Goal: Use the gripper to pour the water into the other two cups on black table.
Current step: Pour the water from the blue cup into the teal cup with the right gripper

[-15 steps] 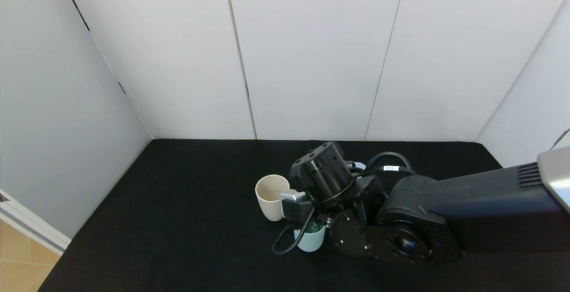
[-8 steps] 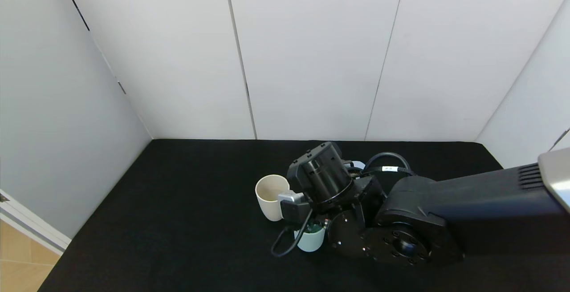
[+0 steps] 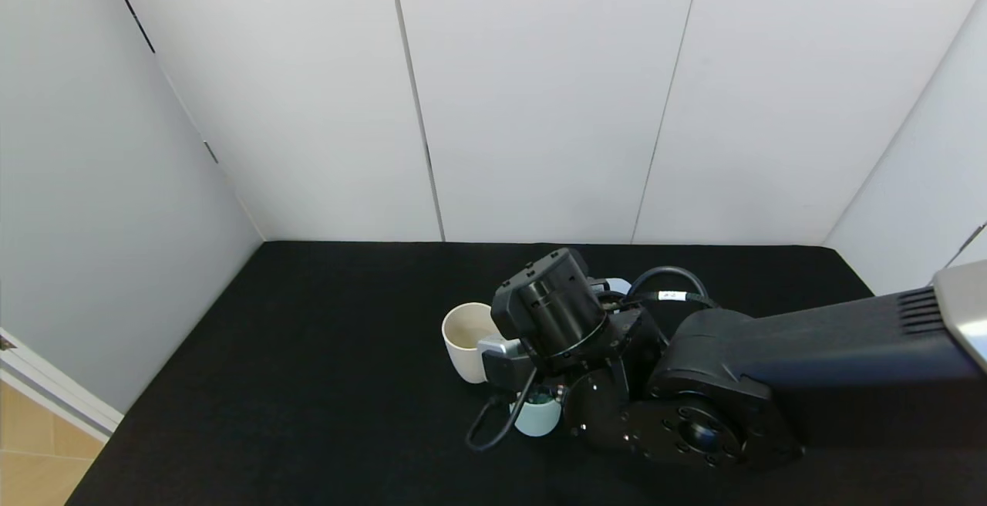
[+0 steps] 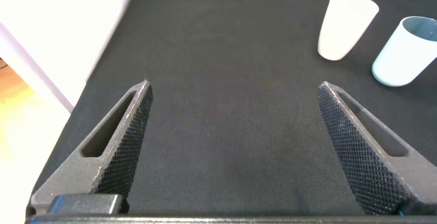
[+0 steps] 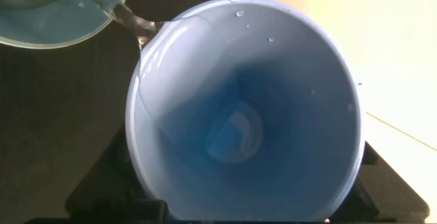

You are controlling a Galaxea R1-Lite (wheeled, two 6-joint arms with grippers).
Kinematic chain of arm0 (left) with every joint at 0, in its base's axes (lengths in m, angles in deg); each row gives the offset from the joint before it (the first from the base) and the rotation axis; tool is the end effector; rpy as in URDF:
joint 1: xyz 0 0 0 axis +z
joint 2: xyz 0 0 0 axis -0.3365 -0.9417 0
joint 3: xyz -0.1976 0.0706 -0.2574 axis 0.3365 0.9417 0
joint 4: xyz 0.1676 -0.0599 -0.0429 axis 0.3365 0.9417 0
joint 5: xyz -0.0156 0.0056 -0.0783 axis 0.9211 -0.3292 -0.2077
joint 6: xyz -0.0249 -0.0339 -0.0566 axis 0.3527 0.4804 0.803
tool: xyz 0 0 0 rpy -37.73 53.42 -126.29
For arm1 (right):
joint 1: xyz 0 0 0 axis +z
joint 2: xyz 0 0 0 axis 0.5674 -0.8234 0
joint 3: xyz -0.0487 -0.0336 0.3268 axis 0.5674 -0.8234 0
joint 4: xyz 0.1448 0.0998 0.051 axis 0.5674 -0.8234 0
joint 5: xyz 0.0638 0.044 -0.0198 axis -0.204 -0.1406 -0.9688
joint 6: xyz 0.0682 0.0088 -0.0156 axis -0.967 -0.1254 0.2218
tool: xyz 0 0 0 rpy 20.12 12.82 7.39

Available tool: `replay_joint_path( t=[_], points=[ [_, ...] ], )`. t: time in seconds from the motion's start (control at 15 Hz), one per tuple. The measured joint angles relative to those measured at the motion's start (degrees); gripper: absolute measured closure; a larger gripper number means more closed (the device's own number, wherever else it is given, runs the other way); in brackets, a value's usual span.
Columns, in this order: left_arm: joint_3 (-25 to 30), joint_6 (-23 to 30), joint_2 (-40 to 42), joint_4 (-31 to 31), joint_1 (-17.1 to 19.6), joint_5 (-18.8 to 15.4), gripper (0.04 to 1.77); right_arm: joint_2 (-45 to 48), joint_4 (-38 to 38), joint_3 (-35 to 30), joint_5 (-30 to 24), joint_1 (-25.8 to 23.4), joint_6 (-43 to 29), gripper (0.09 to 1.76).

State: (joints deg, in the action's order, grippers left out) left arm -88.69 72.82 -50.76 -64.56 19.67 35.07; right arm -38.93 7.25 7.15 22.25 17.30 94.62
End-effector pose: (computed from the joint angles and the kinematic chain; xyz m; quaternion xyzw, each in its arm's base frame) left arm -0.0148 0.0003 0.0766 -0.0013 -0.0044 0.0022 1.0000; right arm 0.3098 0.3088 0.1628 -0.7394 0.1617 0.1405 0.6383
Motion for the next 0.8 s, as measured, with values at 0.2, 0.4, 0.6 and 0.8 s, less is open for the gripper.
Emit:
replay_joint_path(
  t=[0.2,0.4,0.6,0.8],
  points=[
    [0.0,0.0,0.0,0.0,0.0,0.0,0.09,0.0,0.0,0.0,0.0,0.2,0.0,0.53],
    [0.0,0.0,0.0,0.0,0.0,0.0,0.09,0.0,0.1,-0.2,0.0,0.2,-0.5,0.53],
    [0.0,0.0,0.0,0.0,0.0,0.0,0.09,0.0,0.4,-0.7,-0.2,0.2,-1.7,0.53],
    [0.0,0.0,0.0,0.0,0.0,0.0,0.09,0.0,0.3,-0.9,-1.1,0.2,-4.5,0.53]
  ],
)
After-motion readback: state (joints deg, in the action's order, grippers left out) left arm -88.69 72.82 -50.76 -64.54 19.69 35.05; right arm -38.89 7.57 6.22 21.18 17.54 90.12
